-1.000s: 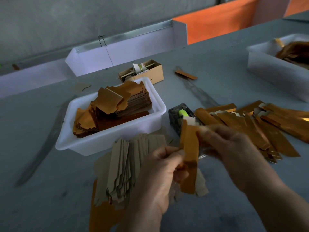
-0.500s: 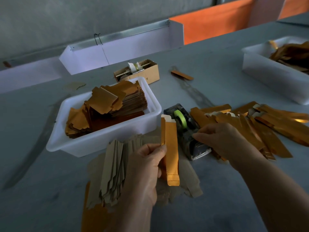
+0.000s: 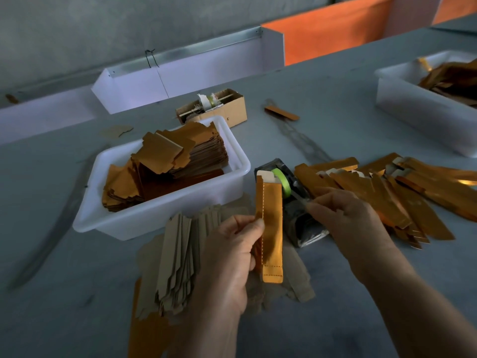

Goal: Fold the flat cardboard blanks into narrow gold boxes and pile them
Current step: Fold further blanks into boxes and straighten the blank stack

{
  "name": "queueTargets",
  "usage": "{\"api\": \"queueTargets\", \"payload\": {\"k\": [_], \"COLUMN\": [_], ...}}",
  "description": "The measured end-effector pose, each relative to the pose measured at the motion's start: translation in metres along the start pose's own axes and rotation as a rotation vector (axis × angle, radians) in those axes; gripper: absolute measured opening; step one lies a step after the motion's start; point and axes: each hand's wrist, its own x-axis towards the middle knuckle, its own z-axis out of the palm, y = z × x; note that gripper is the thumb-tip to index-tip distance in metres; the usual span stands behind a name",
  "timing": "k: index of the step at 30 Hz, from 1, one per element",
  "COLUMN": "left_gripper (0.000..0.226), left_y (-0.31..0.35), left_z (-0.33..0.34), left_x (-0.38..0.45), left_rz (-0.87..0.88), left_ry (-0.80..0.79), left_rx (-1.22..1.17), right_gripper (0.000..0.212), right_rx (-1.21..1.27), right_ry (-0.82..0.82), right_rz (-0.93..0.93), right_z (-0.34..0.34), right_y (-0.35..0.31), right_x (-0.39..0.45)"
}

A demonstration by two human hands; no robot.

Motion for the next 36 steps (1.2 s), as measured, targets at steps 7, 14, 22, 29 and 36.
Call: {"api": "queueTargets", "payload": {"k": [7,14,22,29,36], "left_gripper": [0.012,0.010,0.012,0.012,0.009], "left_y": [0.009,0.012,0.000,-0.004,-0.012], "left_z": [0.016,0.024,0.036,0.040,0.041], "left_x": [-0.001,0.002,0.006,0.010,0.009], "left_rz": [0.001,0.032,0.111,0.084,0.151], "left_ry": [-0.081,-0.107,-0.162,-0.167,-0.131], "left_rx": [-0.036,-0.025,0.165,0.138,0.229], "right_gripper": [0.015,0.017,0.015,0.013,0.021], "right_rx": [-0.007,0.108,0.041,-0.011,-0.163], "right_ry": [0.072,0.073,0.066,0.055,0.098], "right_rz": [-0.038,-0.045,-0.049,-0.071,-0.212], "right_z": [-0.002,-0.003,0.000,0.000,0.001], "right_y": [0.016,0.024,0.033,0.033,0.033], "right_x": [-0.005,-0.012,-0.017,-0.019,-0.020]}}
